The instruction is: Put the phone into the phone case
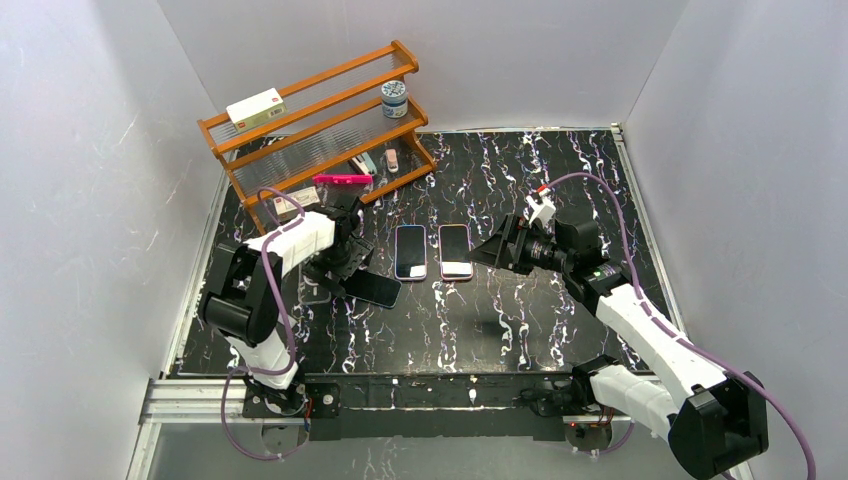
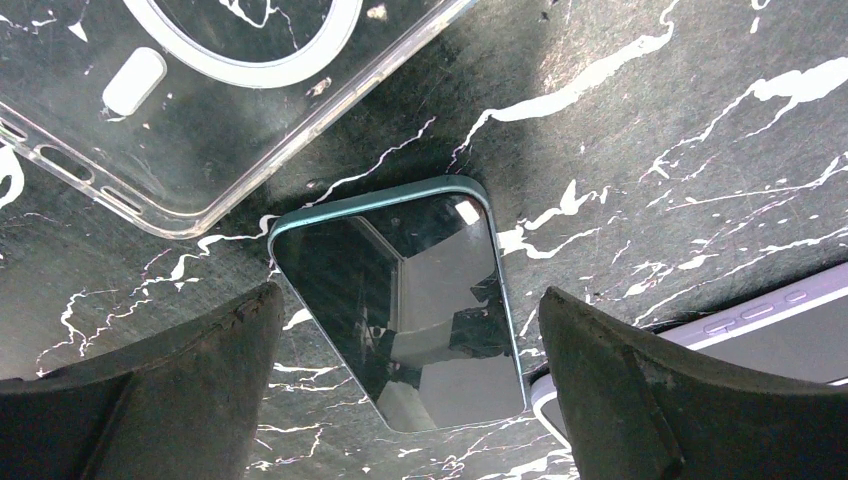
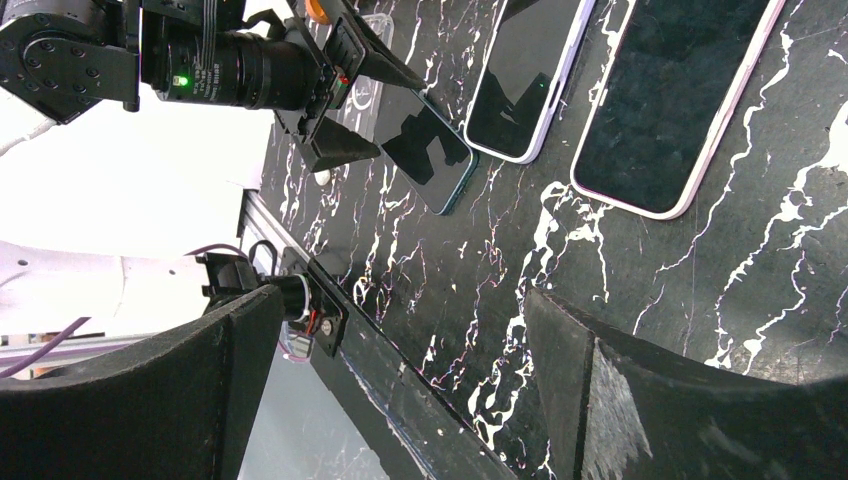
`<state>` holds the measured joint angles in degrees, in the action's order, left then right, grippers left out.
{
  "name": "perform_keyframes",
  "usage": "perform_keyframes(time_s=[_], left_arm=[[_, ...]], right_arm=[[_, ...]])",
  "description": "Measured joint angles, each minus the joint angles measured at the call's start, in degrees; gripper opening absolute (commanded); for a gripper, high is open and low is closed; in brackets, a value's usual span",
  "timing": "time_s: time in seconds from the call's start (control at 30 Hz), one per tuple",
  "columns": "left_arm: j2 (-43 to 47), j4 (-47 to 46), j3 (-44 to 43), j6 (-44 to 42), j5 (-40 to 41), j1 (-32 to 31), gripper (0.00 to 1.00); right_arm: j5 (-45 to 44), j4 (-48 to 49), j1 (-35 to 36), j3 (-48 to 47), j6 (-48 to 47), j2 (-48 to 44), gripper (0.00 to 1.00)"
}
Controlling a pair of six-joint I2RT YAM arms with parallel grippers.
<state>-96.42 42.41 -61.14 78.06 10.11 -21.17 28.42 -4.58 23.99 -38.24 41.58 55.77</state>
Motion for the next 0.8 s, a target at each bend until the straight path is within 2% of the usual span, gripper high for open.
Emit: perform_keyframes(time_s=[0.27, 0.37, 0.43, 0.6, 0.8], left_arm=[[-0.81, 0.07, 0.81, 1.64, 0.00, -0.17, 0.93], [-0.92, -0.07, 1.40, 1.79, -0.02, -0.31, 0.90], [-1.05, -0.09, 1.53, 1.88, -0.04, -0.37, 0.85], [-0.98, 0.11, 1.86, 1.75, -0.07, -0.63, 0.64], [0.90, -0.20, 3.85, 0.52, -0.09, -2.03, 0.57]], right_arm=[[0.02, 0.00, 0.00, 0.00, 0.07, -0.02, 0.98], [0.07, 0.02, 0.00, 0.00, 0.20, -0.02, 0.98], [0.09, 0.02, 0.00, 0.02, 0.24, -0.02, 0.97], [0.42, 0.63, 0.20, 0.33, 0.96, -0.02, 0.93], [0.17, 3.80, 5.38, 1.20, 3.45, 2.38, 0.86]])
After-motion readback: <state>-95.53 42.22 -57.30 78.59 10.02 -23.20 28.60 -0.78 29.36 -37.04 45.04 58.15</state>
